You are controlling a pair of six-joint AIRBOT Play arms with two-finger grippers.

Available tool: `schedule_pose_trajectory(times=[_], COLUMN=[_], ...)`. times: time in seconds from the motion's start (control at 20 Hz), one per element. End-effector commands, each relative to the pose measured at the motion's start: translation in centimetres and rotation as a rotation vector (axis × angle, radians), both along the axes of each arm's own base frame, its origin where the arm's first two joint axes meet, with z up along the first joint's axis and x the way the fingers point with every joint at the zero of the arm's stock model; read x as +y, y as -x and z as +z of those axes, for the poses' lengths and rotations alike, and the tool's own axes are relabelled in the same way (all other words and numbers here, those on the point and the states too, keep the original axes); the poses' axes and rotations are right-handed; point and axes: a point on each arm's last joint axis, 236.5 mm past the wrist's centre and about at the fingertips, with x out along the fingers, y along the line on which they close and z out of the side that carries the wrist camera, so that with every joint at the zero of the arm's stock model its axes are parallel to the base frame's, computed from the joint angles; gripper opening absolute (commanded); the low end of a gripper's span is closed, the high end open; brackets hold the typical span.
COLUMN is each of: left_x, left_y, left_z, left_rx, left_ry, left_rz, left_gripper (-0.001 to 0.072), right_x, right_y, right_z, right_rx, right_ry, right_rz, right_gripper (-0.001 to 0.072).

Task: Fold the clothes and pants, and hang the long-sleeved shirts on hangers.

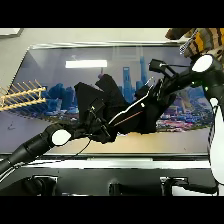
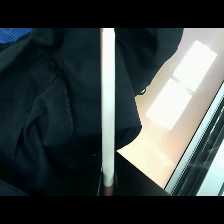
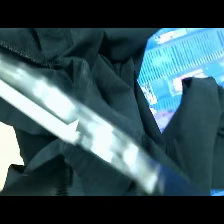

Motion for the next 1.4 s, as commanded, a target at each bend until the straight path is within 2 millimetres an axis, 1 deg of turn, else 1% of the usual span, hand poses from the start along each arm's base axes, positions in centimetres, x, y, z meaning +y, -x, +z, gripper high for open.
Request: schedule_pose_trajectory(times=[0.0, 0.1, 0.15, 0.2, 0.3, 0.35, 0.4, 0.45, 0.5, 0.55, 0.6, 0.7, 0.8, 0.85, 0.9, 0.95, 1.0, 1.05, 1.15, 1.2, 1.25, 1.35], left_x=[0.0, 0.0, 0.0, 0.0, 0.0, 0.0, 0.0, 0.2, 0.6, 1.1, 1.8, 4.2, 8.0, 10.0, 11.7, 12.9, 13.5, 13.6, 12.4, 11.5, 10.2, 7.2], left_y=[0.0, 0.0, 0.0, 0.0, 0.0, 0.0, -0.1, -0.3, -0.7, -1.3, -2.2, -4.0, -5.9, -6.6, -6.8, -6.8, -6.6, -6.4, -6.1, -5.7, -5.2, -4.3], left_z=[0.0, 0.0, 0.0, 0.0, 0.1, 0.1, 0.1, 0.1, 0.1, 0.2, 0.3, 0.7, 1.1, 0.8, 0.1, -0.7, -1.4, -2.0, -3.3, -4.2, -5.1, -6.7], left_rx=[-0.001, -0.001, -0.001, -0.001, 0.002, 0.002, 0.003, 0.020, 0.054, 0.097, 0.148, 0.235, 0.339, 0.398, 0.446, 0.481, 0.511, 0.531, 0.587, 0.613, 0.631, 0.653], left_ry=[0.001, 0.001, 0.001, 0.001, 0.003, 0.003, 0.003, 0.012, 0.030, 0.056, 0.088, 0.143, 0.193, 0.205, 0.197, 0.172, 0.152, 0.140, 0.139, 0.126, 0.107, 0.083], left_rz=[0.000, 0.000, 0.000, 0.001, 0.004, 0.004, 0.006, 0.026, 0.068, 0.124, 0.193, 0.330, 0.486, 0.559, 0.604, 0.625, 0.633, 0.634, 0.652, 0.647, 0.630, 0.592], left_gripper=[0.0022, 0.0023, 0.0023, 0.0024, 0.0035, 0.0117, 0.0272, 0.0385, 0.0467, 0.0524, 0.0616, 0.0626, 0.0626, 0.0626, 0.0626, 0.0626, 0.0626, 0.0626, 0.0623, 0.0620, 0.0584, 0.0584], right_x=[0.7, 0.7, 0.7, 0.7, 0.6, 0.5, 0.5, 0.3, 0.0, -0.4, -0.8, -1.5, -2.3, -2.6, -2.7, -2.7, -2.7, -2.7, -2.7, -2.7, -2.7, -2.7], right_y=[0.8, 1.1, 1.4, 1.8, 2.2, 2.3, 2.4, 2.6, 2.7, 2.8, 2.7, 2.5, 2.4, 2.6, 2.9, 3.2, 3.5, 3.7, 4.4, 4.6, 4.8, 5.0], right_z=[-1.0, -1.0, -1.0, -1.0, -0.7, -0.3, 0.2, 0.5, 0.9, 1.4, 1.9, 3.2, 4.7, 5.3, 5.9, 6.4, 6.8, 7.1, 7.0, 6.9, 6.8, 6.8], right_rx=[0.034, 0.034, 0.046, 0.061, 0.065, 0.055, 0.053, 0.051, 0.052, 0.048, 0.039, 0.007, -0.035, -0.043, -0.047, -0.046, -0.045, -0.040, -0.004, 0.016, 0.029, 0.053], right_ry=[-0.018, -0.016, -0.016, -0.015, -0.012, -0.011, -0.012, -0.002, 0.009, 0.021, 0.033, 0.051, 0.065, 0.068, 0.067, 0.059, 0.053, 0.048, 0.044, 0.043, 0.039, 0.034], right_rz=[0.082, 0.100, 0.108, 0.117, 0.120, 0.116, 0.102, 0.087, 0.059, 0.023, -0.009, -0.083, -0.159, -0.187, -0.211, -0.233, -0.249, -0.265, -0.285, -0.296, -0.310, -0.334], right_gripper=[0.0323, 0.0201, 0.0096, 0.0039, 0.0038, 0.0037, 0.0037, 0.0037, 0.0036, 0.0035, 0.0035, 0.0034, 0.0034, 0.0035, 0.0035, 0.0035, 0.0035, 0.0035, 0.0035, 0.0035, 0.0035, 0.0035])
